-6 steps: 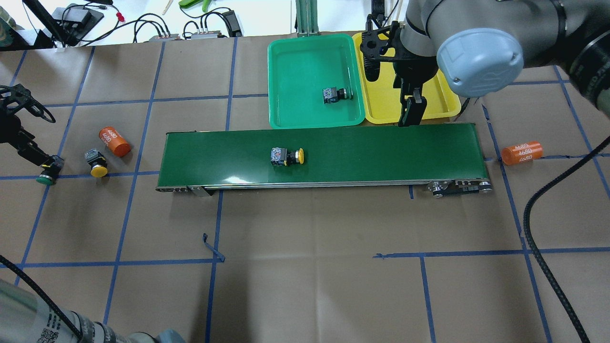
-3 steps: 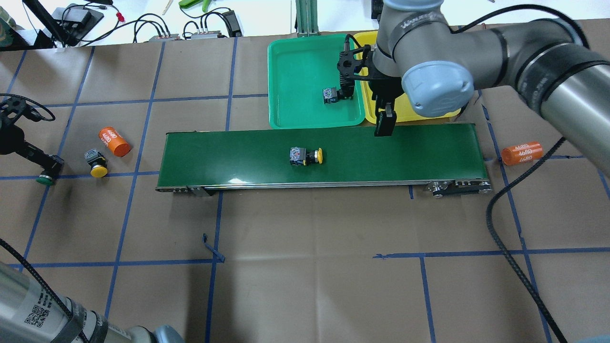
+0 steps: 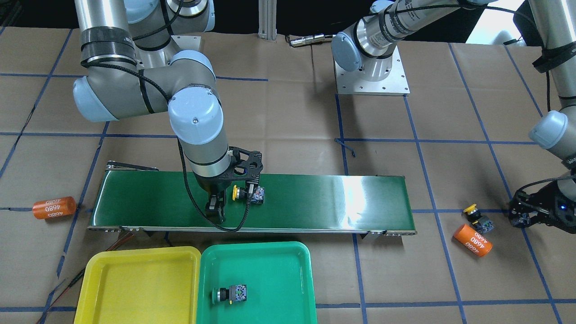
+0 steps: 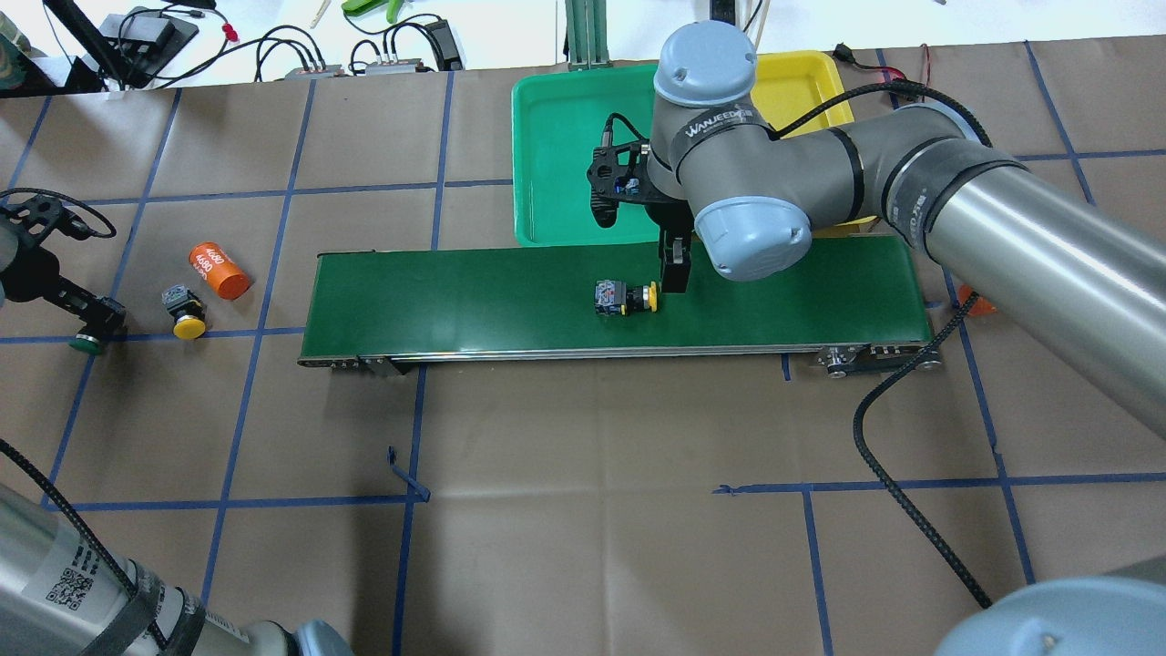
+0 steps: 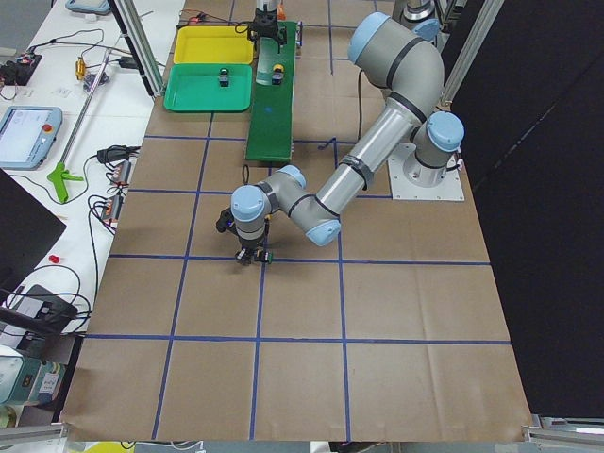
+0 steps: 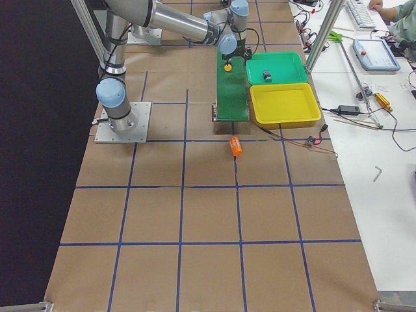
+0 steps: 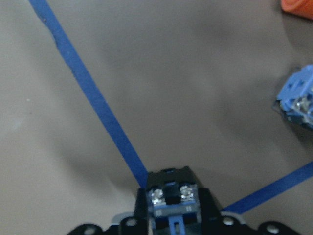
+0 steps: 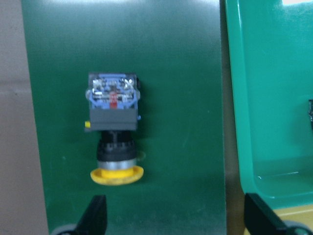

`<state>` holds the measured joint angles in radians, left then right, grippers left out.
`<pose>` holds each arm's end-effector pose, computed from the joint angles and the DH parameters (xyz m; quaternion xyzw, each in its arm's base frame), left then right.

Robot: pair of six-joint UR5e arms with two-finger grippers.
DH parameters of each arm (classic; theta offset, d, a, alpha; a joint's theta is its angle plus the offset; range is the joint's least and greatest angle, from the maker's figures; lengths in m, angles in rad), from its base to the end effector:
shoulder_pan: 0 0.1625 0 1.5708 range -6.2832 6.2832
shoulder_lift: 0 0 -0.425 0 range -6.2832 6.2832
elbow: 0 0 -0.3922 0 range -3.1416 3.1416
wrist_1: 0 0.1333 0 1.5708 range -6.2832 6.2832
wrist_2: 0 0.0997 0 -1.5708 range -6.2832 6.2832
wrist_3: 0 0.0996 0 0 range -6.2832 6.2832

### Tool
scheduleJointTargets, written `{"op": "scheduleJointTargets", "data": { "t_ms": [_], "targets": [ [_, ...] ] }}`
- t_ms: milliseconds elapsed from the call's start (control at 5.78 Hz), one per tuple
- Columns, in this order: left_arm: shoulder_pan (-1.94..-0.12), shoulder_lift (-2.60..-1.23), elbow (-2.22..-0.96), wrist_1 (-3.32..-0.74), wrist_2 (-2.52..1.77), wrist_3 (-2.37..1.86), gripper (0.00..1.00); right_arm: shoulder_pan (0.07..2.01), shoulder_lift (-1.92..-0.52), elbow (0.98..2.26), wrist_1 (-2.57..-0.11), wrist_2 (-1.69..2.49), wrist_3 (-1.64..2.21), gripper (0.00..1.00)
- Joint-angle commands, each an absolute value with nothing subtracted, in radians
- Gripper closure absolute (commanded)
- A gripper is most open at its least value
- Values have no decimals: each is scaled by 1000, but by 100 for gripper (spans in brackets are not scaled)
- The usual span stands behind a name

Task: Sort buttons by color to trays
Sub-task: 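Grasp the belt's yellow button with right gripper while left grasps a green button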

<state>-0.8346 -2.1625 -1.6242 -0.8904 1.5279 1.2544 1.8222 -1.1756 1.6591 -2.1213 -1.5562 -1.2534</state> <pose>0.3369 -0.5767 0.1835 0.2565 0.9662 -0.0276 0.0031 0.2840 -0.5641 0.2797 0.6832 -0.7295 0.0329 0.0097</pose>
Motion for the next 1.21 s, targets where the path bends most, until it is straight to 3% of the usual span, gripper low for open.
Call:
{"op": "scheduleJointTargets", "data": {
  "t_ms": [0,519,692,1038],
  "targets": [
    [-838,-2128,-1611,-900,1528,1281,100,1832,-1169,1708,-2135,-1555,-1247,0],
    [-982,-1956,-1643,-1107,1529,1509,99,1754,-1180,1781,-2151,-1559,-1332,2],
    [-1079,-1922,-1661,-1149,1542,1632,99,1705,-1227,1790,-2149,-1569,-1377,43],
    [-1252,-1897,-1698,-1157,1542,1674,99,1680,-1244,1793,-2132,-1588,-1411,94]
  ]
}}
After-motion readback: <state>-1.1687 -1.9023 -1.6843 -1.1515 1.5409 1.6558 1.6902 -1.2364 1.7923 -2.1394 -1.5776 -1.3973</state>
